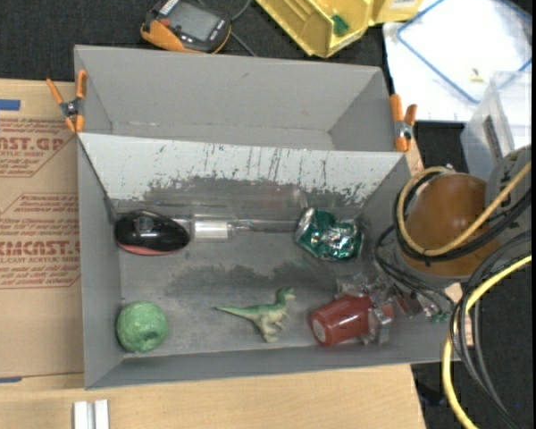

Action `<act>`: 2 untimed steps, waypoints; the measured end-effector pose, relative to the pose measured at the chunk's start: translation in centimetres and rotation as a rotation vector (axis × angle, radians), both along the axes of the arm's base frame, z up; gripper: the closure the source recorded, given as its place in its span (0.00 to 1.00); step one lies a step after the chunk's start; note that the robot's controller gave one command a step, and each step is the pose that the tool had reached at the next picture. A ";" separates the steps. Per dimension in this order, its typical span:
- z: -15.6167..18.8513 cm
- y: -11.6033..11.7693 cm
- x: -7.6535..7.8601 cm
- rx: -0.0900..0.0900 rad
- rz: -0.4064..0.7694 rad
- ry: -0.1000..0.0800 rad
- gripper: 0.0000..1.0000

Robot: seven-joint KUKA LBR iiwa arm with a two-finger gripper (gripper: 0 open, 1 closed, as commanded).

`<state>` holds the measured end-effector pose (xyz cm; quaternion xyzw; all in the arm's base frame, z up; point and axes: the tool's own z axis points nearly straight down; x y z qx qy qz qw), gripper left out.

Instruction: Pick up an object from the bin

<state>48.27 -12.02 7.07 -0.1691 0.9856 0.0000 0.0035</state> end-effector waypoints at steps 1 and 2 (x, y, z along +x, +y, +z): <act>0.2 0.0 0.0 0.000 0.000 0.002 1.00; 3.7 0.1 -0.1 0.001 0.000 0.005 1.00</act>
Offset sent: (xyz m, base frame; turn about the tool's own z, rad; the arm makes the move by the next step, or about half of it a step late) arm 0.0000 0.0002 0.0497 -0.0002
